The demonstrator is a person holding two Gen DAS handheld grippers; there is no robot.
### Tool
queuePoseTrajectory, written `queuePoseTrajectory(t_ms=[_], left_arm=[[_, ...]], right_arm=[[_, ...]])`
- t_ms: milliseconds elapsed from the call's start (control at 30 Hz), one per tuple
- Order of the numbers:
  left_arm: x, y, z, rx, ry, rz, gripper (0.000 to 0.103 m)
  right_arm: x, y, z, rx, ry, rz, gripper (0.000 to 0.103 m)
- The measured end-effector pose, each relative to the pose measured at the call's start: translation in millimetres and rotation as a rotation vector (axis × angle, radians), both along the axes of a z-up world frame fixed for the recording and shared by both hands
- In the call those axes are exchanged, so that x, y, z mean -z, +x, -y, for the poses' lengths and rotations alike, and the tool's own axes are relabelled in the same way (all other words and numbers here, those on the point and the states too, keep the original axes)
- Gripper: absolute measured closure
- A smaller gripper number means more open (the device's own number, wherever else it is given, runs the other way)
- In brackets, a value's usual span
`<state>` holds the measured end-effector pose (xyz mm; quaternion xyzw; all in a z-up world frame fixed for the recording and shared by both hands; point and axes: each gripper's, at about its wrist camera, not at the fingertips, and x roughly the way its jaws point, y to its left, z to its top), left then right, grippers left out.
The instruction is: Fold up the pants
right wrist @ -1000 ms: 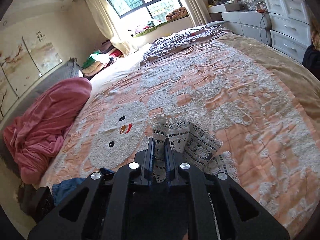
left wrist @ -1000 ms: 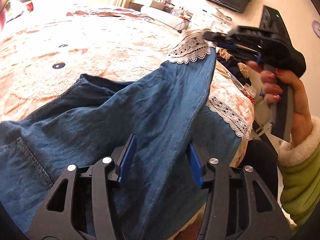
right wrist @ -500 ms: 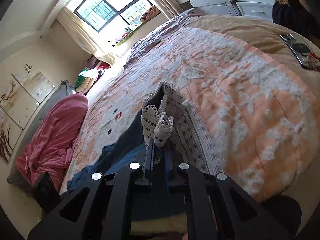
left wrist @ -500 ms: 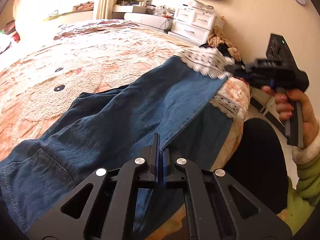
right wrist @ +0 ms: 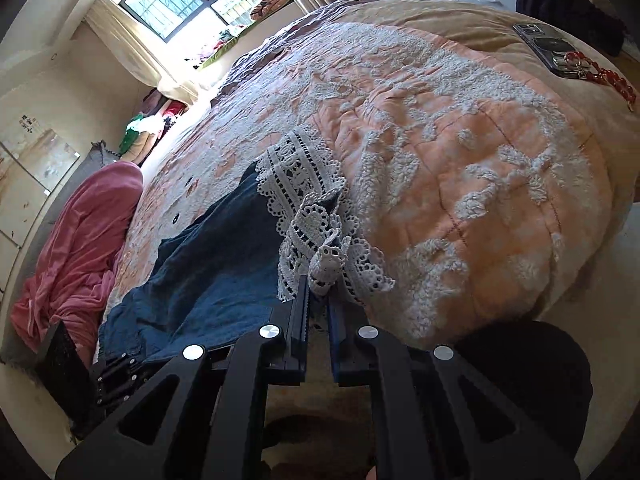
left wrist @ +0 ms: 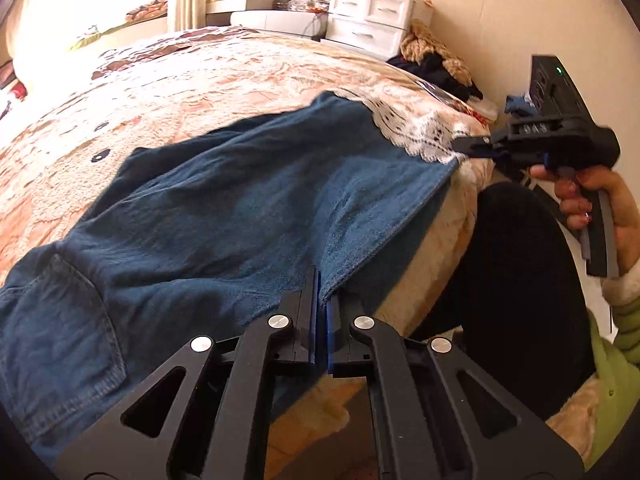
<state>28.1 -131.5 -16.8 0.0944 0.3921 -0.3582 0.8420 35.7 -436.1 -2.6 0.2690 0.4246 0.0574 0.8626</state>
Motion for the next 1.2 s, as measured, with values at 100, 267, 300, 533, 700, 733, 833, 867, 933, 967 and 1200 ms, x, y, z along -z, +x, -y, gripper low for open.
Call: queuePoseTrajectory(t_ms=[100, 267, 300, 533, 700, 733, 833, 867, 933, 967, 1200], left_arm=[[5, -4, 5, 0.003, 0.025, 0.004, 0.101], [10, -6, 8, 0.006, 0.047, 0.016, 0.101], [10, -6, 7, 0.005, 0.04, 0.013, 0.101], [10, -6, 6, 0.007, 0.034, 0.012, 0.101], [10, -8, 9, 0.01, 0.035, 0.007, 0.095], [10, -9, 9, 0.013, 0.035, 0.006, 0.094], [13, -14, 12, 0.029, 0.041, 0.006, 0.085], [14, -15, 13, 0.032, 0.046, 0.006, 0.081], [15, -17, 16, 0.045, 0.052, 0.009, 0.076], [16, -18, 18, 0.052, 0.053, 0.01, 0.072], [7, -19, 15, 0.067, 0.049, -0.01, 0.049]], right_arm=[[6, -1, 4, 0.016, -0.007, -0.022, 0.096], [9, -3, 7, 0.026, -0.006, -0.031, 0.089], [6, -5, 9, 0.033, -0.015, -0.029, 0.085], [-32, -22, -5, 0.039, -0.232, 0.108, 0.077], [-30, -3, -44, -0.113, -0.249, 0.112, 0.077], [-25, 2, -51, -0.144, -0.249, 0.099, 0.075], [-4, 16, -61, -0.182, -0.241, 0.009, 0.07], [5, 20, -61, -0.186, -0.235, -0.024, 0.07], [18, 24, -57, -0.18, -0.198, -0.043, 0.07], [20, 24, -55, -0.179, -0.178, -0.037, 0.07], [-5, 12, -52, -0.205, -0.139, 0.06, 0.06]])
